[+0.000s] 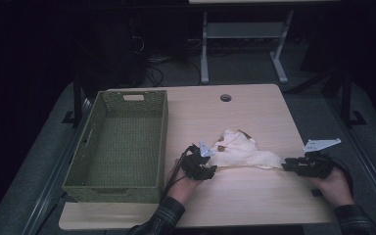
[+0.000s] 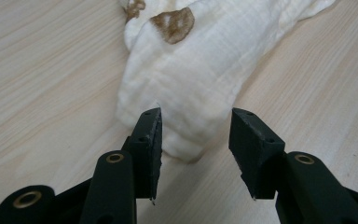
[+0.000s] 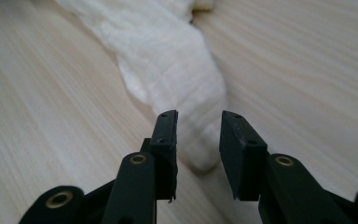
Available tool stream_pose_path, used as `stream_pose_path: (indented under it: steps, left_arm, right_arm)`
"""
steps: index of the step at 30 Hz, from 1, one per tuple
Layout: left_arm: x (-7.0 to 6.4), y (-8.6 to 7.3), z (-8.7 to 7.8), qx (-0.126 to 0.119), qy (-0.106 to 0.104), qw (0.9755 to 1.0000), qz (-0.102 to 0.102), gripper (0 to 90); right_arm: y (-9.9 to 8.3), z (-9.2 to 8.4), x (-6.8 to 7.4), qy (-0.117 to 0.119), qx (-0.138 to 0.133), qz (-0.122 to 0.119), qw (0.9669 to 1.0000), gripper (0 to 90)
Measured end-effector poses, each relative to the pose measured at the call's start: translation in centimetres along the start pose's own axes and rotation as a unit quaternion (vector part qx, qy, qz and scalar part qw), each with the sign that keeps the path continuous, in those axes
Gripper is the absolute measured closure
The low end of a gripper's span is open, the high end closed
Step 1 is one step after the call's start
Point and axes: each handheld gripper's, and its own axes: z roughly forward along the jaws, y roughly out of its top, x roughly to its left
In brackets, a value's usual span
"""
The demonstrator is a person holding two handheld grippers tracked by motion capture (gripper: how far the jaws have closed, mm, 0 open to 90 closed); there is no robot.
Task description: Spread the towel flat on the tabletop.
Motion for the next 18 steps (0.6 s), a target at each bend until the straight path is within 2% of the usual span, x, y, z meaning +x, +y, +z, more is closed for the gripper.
stream_pose_path:
  steps: [3, 4, 5, 6, 7, 8, 10, 18]
  left_arm:
    - [-0.1, 0.1, 0.8, 0.011, 0.001, 0.9999, 0.01, 54.2]
    - [-0.1, 0.2, 1.0, 0.012, 0.002, 0.9999, 0.012, 57.2]
    - [-0.1, 0.3, 1.2, 0.015, 0.005, 0.9997, 0.016, 64.4]
    - [-0.1, 0.3, 1.2, 0.015, 0.005, 0.9997, 0.016, 68.8]
    - [-0.1, 0.4, 1.3, 0.017, 0.006, 0.9997, 0.018, 68.8]
    - [0.0, 0.5, 1.4, 0.021, 0.006, 0.9996, 0.019, 73.8]
    - [0.0, 0.6, 1.3, 0.026, 0.001, 0.9995, 0.02, 82.2]
    - [0.2, 0.9, -0.1, 0.011, 0.001, 0.9999, 0.013, 85.9]
  right_arm:
    - [-0.1, 0.4, 0.1, -0.007, 0.013, -0.005, 0.9999, 68.9]
    - [-0.1, 0.6, 0.1, -0.01, 0.015, -0.012, 0.9998, 72.1]
    - [0.0, 0.6, 0.0, -0.01, 0.015, -0.014, 0.9997, 77.1]
    - [0.0, 0.6, 0.0, -0.01, 0.015, -0.014, 0.9997, 77.1]
    - [0.0, 0.6, 0.0, -0.01, 0.016, -0.005, 0.9998, 80.6]
    - [-0.1, 0.6, 0.0, -0.009, 0.015, -0.005, 0.9998, 84.3]
    - [-0.1, 0.5, 0.0, -0.006, 0.013, -0.009, 0.9999, 85.9]
    - [0.0, -0.2, 0.1, 0.0, -0.001, -0.012, 0.9999, 87.7]
